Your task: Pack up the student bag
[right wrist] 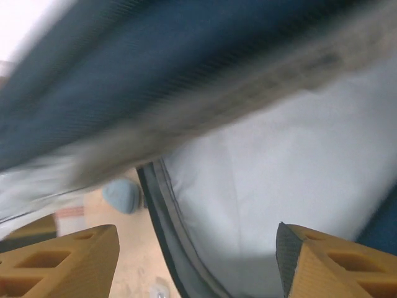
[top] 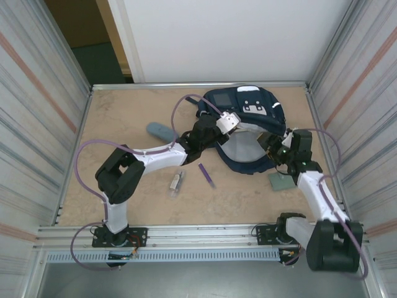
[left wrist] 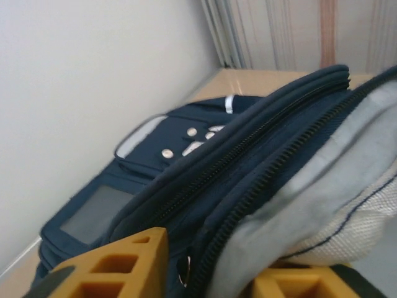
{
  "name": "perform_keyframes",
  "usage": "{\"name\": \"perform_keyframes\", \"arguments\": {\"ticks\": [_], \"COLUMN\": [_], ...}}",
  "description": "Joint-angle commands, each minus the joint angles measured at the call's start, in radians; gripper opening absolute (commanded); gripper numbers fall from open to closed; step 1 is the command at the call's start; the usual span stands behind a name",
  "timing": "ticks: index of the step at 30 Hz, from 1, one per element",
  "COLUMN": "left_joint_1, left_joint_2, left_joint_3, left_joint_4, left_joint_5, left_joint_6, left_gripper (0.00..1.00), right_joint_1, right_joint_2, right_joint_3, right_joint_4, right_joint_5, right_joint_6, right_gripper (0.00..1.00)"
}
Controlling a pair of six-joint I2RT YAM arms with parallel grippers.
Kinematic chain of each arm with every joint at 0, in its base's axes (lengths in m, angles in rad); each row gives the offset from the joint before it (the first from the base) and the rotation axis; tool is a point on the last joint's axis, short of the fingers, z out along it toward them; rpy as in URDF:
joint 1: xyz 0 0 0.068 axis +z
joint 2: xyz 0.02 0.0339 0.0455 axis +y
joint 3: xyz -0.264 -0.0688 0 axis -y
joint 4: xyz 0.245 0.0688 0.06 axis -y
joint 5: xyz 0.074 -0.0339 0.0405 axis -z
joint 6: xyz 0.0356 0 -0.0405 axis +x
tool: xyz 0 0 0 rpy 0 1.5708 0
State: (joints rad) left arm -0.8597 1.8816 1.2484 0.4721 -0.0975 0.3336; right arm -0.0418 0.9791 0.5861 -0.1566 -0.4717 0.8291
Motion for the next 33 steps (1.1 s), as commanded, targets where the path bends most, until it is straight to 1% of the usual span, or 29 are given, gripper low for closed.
{"name": "perform_keyframes", "arguments": {"ticks": [1,3,4,5,6,7,8,10,11,13,14,15,16,17,18,19,20,21,22,25,27,30,33], "left_joint_1": [-0.01,-0.013,-0.016,-0.019,-0.019,-0.019,-0.019,-0.019,-0.019,-0.019,-0.014,-0.005,0.013,0.04,0.069,0.109,0.149,0.179,0.205,0.228,0.242,0.268,0.289], "left_joint_2": [-0.113,-0.159,-0.174,-0.187,-0.201,-0.212,-0.224,-0.244,-0.254,-0.272,-0.278,-0.276,-0.267,-0.25,-0.226,-0.191,-0.143,-0.097,-0.046,0.066,0.132,0.207,0.294], "left_joint_3": [-0.047,-0.082,-0.095,-0.103,-0.103,-0.097,-0.084,-0.053,-0.037,-0.014,-0.005,0.001,0.007,0.021,0.045,0.076,0.134,0.184,0.24,0.309,0.355,0.421,0.47], "left_joint_4": [-0.114,-0.204,-0.246,-0.289,-0.337,-0.38,-0.431,-0.531,-0.575,-0.633,-0.648,-0.652,-0.652,-0.657,-0.673,-0.707,-0.775,-0.83,-0.879,-0.88,-0.88,-0.884,-0.88], "left_joint_5": [0.064,0.138,0.155,0.165,0.175,0.194,0.225,0.293,0.294,0.235,0.189,0.136,0.087,0.068,0.069,0.078,0.104,0.142,0.181,0.126,0.126,0.153,0.184], "left_joint_6": [-0.067,-0.072,-0.062,-0.062,-0.068,-0.074,-0.072,-0.046,-0.043,-0.055,-0.071,-0.092,-0.133,-0.184,-0.261,-0.366,-0.455,-0.506,-0.528,-0.579,-0.615,-0.758,-0.886], "left_gripper": [0.4,0.43,0.44,0.46,0.51,0.52,0.57,0.58,0.59,0.61,0.65,0.78,0.98,0.99,0.99,0.98,0.99,0.99,0.99,0.99,0.98,0.88,0.84], "right_joint_1": [-0.006,-0.012,-0.016,-0.016,-0.012,-0.011,-0.011,-0.011,-0.012,-0.012,-0.012,-0.012,-0.011,-0.008,-0.005,0.0,0.008,0.015,0.021,0.023,0.025,0.033,0.033], "right_joint_2": [-0.122,-0.176,-0.192,-0.206,-0.213,-0.215,-0.209,-0.184,-0.164,-0.125,-0.1,-0.076,-0.05,-0.025,-0.007,0.005,0.032,0.047,0.059,0.089,0.102,0.127,0.163], "right_joint_3": [0.014,0.026,0.03,0.036,0.044,0.051,0.065,0.102,0.116,0.125,0.129,0.135,0.144,0.15,0.152,0.15,0.149,0.146,0.142,0.13,0.114,0.088,0.066], "right_joint_4": [-0.274,-0.354,-0.375,-0.39,-0.399,-0.411,-0.425,-0.47,-0.486,-0.488,-0.486,-0.486,-0.486,-0.483,-0.476,-0.466,-0.456,-0.453,-0.451,-0.447,-0.417,-0.371,-0.34], "right_joint_5": [0.054,0.052,0.032,0.002,-0.02,-0.027,-0.036,-0.041,-0.039,-0.033,-0.026,-0.025,-0.027,-0.028,-0.031,-0.033,-0.022,-0.007,0.02,0.076,0.068,0.078,0.104], "right_joint_6": [-0.143,-0.155,-0.148,-0.143,-0.141,-0.143,-0.153,-0.197,-0.22,-0.256,-0.268,-0.276,-0.281,-0.285,-0.287,-0.29,-0.296,-0.302,-0.312,-0.311,-0.29,-0.275,-0.268], "right_gripper": [0.68,0.73,0.74,0.74,0.73,0.73,0.73,0.73,0.73,0.73,0.73,0.72,0.72,0.7,0.68,0.66,0.64,0.64,0.64,0.63,0.62,0.62,0.61]}}
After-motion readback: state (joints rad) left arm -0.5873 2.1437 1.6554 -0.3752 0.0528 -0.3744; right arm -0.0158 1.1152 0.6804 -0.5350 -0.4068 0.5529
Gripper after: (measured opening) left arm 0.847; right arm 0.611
